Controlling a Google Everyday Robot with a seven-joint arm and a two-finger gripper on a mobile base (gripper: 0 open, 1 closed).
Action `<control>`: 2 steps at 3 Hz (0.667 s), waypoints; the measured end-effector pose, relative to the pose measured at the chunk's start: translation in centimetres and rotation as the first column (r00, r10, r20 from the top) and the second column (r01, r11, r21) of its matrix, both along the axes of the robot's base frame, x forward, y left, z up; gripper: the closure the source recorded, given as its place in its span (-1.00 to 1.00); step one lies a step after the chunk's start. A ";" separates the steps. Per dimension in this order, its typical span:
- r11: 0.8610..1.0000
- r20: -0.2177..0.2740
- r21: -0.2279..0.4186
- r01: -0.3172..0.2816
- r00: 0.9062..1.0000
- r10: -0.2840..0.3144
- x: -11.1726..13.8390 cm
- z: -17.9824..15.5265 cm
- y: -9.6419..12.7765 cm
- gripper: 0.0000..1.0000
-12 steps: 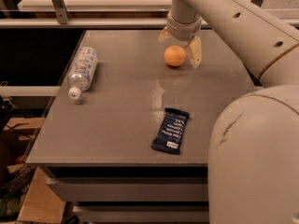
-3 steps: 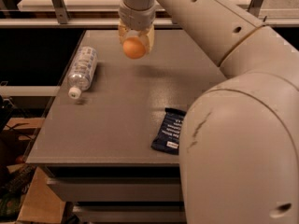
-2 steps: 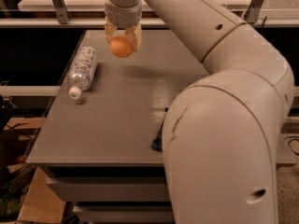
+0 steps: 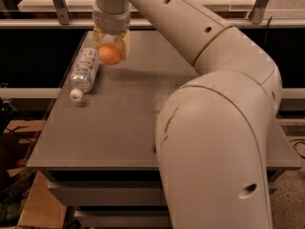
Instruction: Move orange near blue plastic bottle
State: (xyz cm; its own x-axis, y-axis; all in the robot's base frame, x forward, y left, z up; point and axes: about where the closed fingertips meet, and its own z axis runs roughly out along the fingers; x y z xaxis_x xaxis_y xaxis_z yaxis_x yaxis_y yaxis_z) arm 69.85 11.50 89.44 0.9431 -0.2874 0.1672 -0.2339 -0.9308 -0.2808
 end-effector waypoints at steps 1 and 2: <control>0.997 -0.038 0.058 0.049 0.998 -0.047 -0.2 -1.1 0.6 1.00; 0.989 -0.067 0.102 0.111 0.992 -0.104 -0.2 -1.7 0.6 0.62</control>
Offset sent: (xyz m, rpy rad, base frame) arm -0.0060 0.0018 -0.0180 0.1574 0.0874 -0.1818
